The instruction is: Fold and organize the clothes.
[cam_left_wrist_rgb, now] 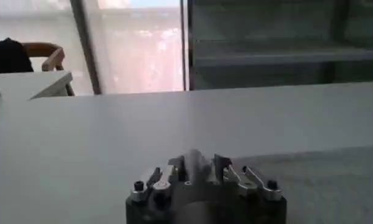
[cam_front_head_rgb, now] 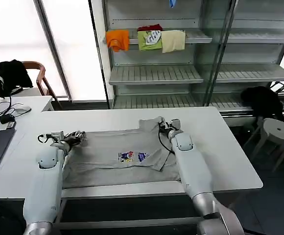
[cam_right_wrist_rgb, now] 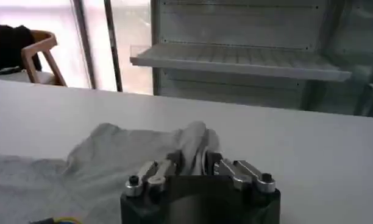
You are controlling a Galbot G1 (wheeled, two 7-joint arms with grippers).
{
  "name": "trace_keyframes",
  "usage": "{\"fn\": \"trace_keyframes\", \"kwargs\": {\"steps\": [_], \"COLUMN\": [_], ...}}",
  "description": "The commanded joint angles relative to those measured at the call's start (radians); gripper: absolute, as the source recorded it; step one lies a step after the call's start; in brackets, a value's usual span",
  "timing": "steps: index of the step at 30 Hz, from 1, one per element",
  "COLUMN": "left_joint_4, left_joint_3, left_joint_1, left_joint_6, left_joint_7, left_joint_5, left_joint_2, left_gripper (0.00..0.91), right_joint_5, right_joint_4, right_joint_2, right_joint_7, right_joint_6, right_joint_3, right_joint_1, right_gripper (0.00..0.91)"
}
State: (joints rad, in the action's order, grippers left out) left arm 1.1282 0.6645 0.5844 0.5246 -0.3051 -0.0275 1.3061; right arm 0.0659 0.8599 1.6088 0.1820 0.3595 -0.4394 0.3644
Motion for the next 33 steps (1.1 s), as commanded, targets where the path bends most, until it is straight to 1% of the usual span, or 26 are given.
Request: {"fn": "trace_keyframes", "kwargs": {"steps": [1, 7, 12, 17, 24, 28, 33], "left_joint_4": [0.090, 0.183, 0.260, 0.359, 0.426, 0.468, 0.489], "left_joint_3": [0.005, 0.006, 0.012, 0.026, 0.054, 0.068, 0.079], "left_joint_1": [0.028, 0.057, 0.100, 0.181, 0.294, 0.363, 0.429], "left_joint_6": [-0.002, -0.001, 0.012, 0.018, 0.010, -0.004, -0.030], "left_joint_7": [0.016, 0.026, 0.024, 0.016, 0.000, -0.014, -0.037], "left_joint_5": [-0.077, -0.140, -0.174, -0.229, -0.321, -0.382, -0.422], "left_joint_2": [0.002, 0.002, -0.001, -0.018, -0.062, -0.093, -0.110], "left_gripper": [0.000, 0.000, 0.000, 0.000, 0.000, 0.000, 0.000], "right_joint_5": [-0.006, -0.007, -0.002, -0.007, -0.034, -0.051, -0.077], "right_joint_4": [0.144, 0.318, 0.477, 0.630, 0.799, 0.857, 0.923], "right_joint_2": [0.049, 0.049, 0.049, 0.005, -0.044, -0.064, -0.079], "right_joint_7": [-0.004, -0.006, -0.006, 0.001, 0.010, 0.009, 0.006], "right_joint_6": [-0.025, 0.017, 0.093, 0.141, 0.168, 0.168, 0.179], "right_joint_3": [-0.007, 0.000, 0.028, 0.055, 0.054, 0.038, 0.022], "right_joint_1": [0.051, 0.111, 0.196, 0.324, 0.463, 0.535, 0.599], "right_gripper": [0.000, 0.000, 0.000, 0.000, 0.000, 0.000, 0.000]}}
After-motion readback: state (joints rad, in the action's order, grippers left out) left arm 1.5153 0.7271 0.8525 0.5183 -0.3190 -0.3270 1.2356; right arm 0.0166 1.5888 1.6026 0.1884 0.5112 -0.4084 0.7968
